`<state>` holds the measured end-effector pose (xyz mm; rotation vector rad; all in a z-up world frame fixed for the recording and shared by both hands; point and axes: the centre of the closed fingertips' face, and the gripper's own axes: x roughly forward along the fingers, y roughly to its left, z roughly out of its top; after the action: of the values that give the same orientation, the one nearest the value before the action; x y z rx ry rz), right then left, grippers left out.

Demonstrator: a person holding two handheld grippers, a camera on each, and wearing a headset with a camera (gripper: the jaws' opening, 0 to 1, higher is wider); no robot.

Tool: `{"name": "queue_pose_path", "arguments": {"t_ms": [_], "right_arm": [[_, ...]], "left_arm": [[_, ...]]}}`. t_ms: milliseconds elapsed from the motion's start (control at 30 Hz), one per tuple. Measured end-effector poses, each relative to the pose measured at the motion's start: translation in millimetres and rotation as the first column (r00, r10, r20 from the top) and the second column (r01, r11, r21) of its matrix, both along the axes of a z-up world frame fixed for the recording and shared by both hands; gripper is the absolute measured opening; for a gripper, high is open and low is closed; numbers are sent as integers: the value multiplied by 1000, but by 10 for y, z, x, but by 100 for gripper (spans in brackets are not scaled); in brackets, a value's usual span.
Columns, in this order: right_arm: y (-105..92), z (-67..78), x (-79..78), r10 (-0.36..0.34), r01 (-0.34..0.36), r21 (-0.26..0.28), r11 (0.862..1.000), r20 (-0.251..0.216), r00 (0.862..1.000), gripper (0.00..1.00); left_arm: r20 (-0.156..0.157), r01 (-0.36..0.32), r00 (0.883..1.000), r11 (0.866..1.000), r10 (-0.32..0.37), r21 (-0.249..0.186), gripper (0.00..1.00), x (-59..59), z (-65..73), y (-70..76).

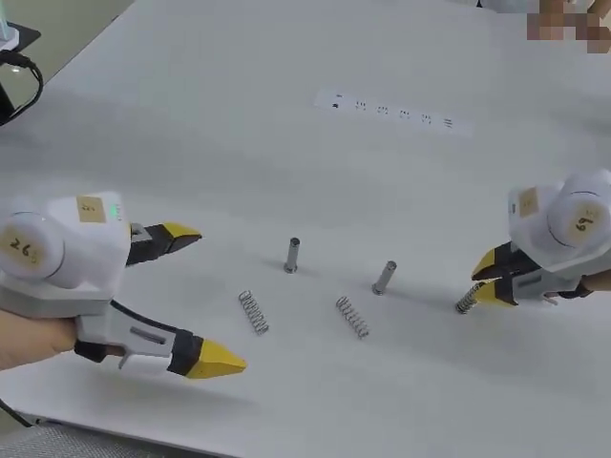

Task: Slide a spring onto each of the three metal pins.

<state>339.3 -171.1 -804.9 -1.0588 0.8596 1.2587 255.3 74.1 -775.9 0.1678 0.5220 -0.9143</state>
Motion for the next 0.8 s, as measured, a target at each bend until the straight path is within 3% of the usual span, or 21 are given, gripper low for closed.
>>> {"name": "queue_pose_path", "arguments": {"t_ms": [400, 800], "right_arm": [[-32, 5, -55, -8, 9, 27, 1000, -19, 1000, 17], [18, 122, -88, -55, 53, 117, 992, 6, 998, 22]], "left_arm": [[1, 0, 1000, 1000, 0, 9, 95, -40, 0, 1], [3, -3, 1000, 1000, 3, 10, 96, -55, 20, -9]]}}
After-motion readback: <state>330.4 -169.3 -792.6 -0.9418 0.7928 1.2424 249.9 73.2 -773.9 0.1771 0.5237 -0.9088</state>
